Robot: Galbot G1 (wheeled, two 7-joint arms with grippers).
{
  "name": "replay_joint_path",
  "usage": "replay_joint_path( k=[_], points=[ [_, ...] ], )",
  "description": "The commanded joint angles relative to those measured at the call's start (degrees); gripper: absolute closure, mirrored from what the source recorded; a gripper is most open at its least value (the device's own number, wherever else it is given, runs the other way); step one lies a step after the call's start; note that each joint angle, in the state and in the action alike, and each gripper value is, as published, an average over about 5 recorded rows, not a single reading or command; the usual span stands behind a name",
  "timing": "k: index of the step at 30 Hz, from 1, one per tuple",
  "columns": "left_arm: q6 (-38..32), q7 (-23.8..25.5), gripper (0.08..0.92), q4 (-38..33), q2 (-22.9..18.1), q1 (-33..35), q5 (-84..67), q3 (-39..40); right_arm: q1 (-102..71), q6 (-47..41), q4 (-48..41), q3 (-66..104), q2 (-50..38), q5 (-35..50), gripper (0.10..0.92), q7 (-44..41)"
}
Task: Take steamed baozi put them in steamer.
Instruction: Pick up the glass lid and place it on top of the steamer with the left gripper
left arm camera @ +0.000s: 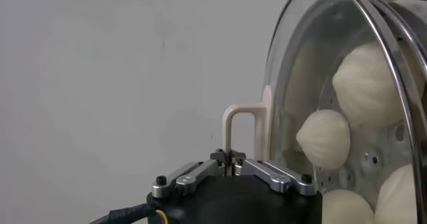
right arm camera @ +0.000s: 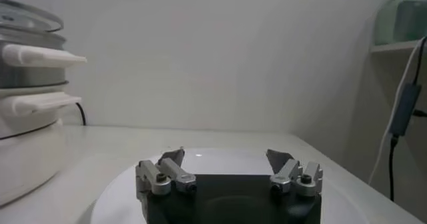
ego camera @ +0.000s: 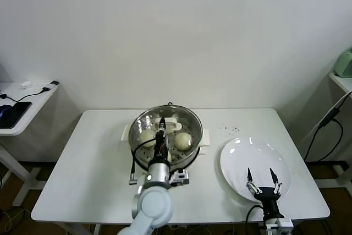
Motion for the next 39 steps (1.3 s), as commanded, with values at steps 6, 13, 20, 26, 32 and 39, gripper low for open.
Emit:
replay_joint_path(
  k=[6,13,20,26,32,39],
  points=[
    [0.0,-1.0,0.875,2.9,-0.6,-0.5,0.8,-0.6,0.7,0.4,0.0,-0.3,0.3,-0.7,0.203,0.1],
    [-0.1,-1.1,0.875,3.0,-0.5,-0.1,0.8,-0.9,0.7,0.6,0.0,-0.3,0.3,-0.9,0.203,0.1],
    [-0.3,-1.2,0.875,3.1,-0.7,0.3,0.3,-0.8,0.7,1.2,0.0,-0.4,0.6,-1.4,0.203,0.0],
    [-0.4,-1.3,0.857,3.1,-0.4,0.3,-0.3,-0.9,0.5,1.7,0.1,-0.4,0.8,-1.8,0.203,0.0],
    [-0.1,-0.2,0.705,-0.4,0.6,0.8,-3.6,-0.5,0.2,1.6,0.3,-0.4,0.8,-1.8,0.203,-0.2],
    [-0.8,1.3,0.498,-9.4,3.1,2.9,-11.9,-0.3,0.4,0.8,0.5,-0.6,0.4,-1.7,0.203,-0.4]
  ],
)
